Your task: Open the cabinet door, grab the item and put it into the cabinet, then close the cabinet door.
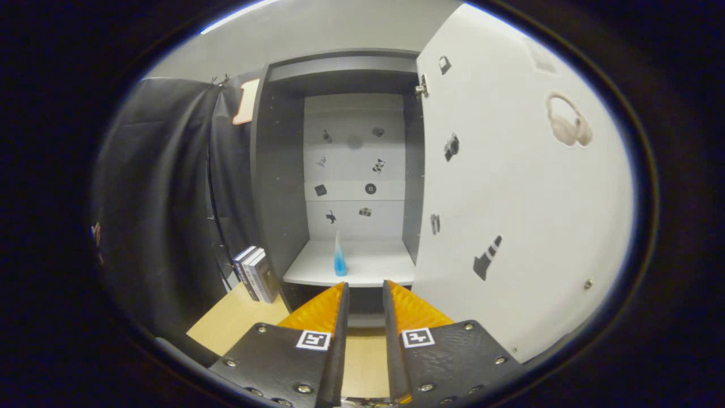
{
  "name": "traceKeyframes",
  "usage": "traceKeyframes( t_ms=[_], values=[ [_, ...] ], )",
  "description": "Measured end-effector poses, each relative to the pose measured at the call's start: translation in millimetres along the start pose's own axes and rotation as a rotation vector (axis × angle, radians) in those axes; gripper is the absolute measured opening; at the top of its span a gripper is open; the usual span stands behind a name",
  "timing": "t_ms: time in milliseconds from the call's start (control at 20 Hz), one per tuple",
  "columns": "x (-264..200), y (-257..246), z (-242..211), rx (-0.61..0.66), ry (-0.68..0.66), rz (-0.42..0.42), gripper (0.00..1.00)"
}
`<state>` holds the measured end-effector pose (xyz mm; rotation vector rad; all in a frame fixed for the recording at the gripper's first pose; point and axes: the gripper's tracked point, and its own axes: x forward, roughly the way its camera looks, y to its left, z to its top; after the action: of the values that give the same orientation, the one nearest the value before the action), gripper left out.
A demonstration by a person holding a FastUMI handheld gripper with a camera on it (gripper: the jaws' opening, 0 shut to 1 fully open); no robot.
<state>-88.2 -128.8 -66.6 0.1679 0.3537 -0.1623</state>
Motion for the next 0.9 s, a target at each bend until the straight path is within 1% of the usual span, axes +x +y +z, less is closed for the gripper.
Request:
traceKeyframes(
  t_ms=[350, 450, 500, 900],
  values=[
    [-55.8, -34.8, -17.9, 0.048, -0.003, -0.096, 0.31],
    [-72.4, -50.5, -22.9, 0.049, 0.0, -0.141, 0.31],
    [-68.3, -56.6, -30.6, 0.049, -0.001, -0.16, 0.31],
    [-108.2, -112.2, -40.6, 0.09, 0.001, -0.321, 0.31]
  ],
)
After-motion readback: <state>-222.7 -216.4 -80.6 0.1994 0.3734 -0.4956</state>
